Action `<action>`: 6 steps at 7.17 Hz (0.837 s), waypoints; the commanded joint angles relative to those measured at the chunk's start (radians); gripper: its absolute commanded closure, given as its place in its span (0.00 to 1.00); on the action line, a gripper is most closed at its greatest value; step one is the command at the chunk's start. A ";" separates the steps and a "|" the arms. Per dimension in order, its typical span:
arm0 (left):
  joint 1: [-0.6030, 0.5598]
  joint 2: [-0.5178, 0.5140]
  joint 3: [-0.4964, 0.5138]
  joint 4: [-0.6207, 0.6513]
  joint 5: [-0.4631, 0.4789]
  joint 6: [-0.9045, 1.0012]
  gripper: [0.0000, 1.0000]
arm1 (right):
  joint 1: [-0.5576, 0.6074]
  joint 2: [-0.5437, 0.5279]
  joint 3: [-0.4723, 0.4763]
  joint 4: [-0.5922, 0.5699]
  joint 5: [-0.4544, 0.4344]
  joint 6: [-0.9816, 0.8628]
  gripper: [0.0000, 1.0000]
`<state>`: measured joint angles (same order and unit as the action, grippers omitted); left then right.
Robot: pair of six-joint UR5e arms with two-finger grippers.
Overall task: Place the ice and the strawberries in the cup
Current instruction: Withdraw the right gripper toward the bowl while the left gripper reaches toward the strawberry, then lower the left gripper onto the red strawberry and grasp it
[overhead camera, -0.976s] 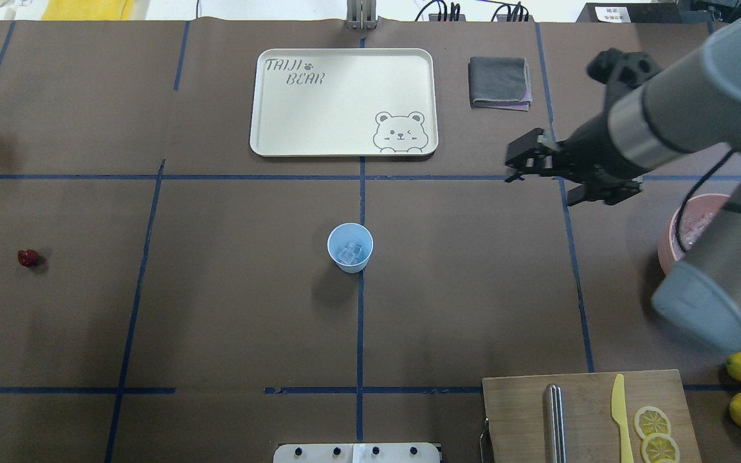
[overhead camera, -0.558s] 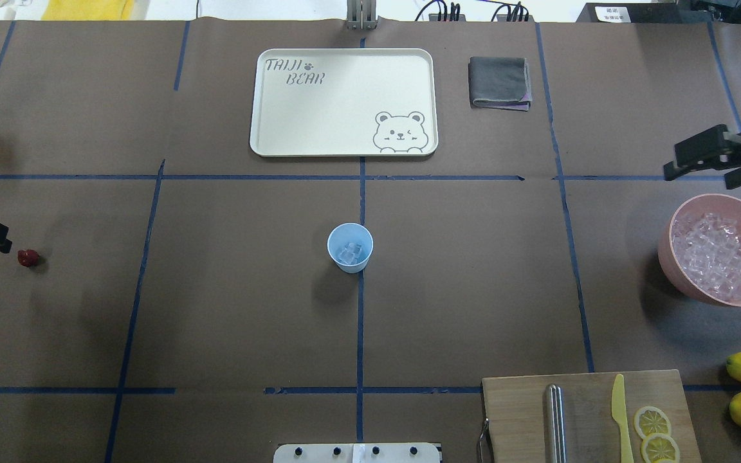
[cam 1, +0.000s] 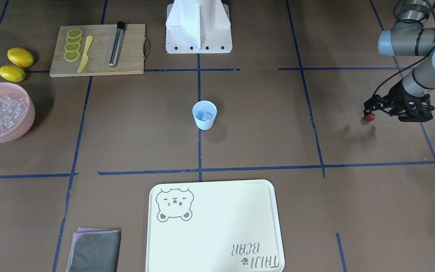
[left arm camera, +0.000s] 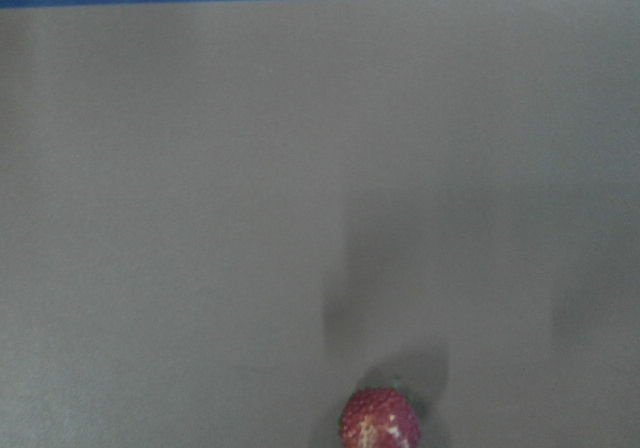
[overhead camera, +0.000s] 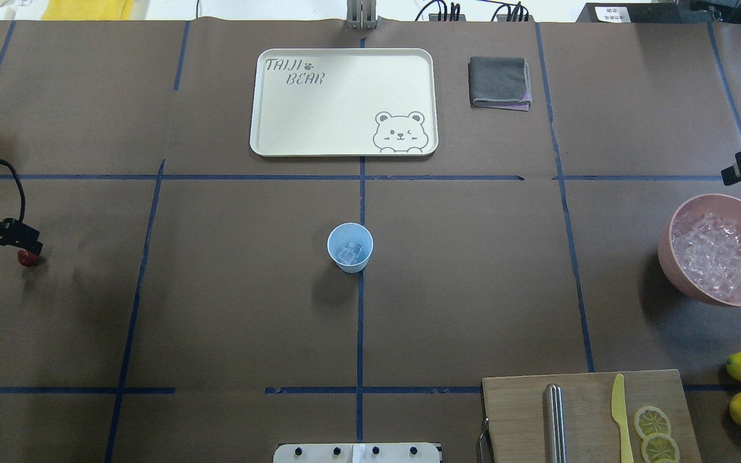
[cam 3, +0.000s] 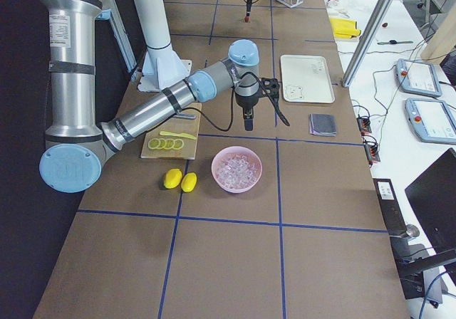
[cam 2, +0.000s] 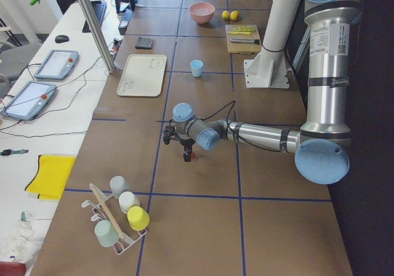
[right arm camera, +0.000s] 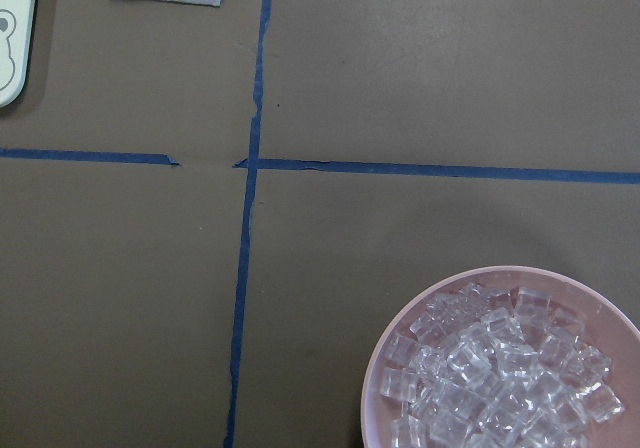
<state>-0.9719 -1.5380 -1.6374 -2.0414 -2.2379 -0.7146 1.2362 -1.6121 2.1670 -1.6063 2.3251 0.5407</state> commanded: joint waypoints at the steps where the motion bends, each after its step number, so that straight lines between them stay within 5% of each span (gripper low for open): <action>1: 0.022 -0.025 0.021 -0.002 0.001 -0.023 0.02 | 0.000 0.004 -0.003 0.000 -0.006 -0.004 0.00; 6: 0.022 -0.030 0.059 -0.003 0.001 -0.022 0.15 | 0.000 0.006 -0.004 0.003 -0.004 -0.004 0.00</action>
<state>-0.9496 -1.5651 -1.5862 -2.0448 -2.2372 -0.7363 1.2364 -1.6062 2.1626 -1.6035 2.3197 0.5369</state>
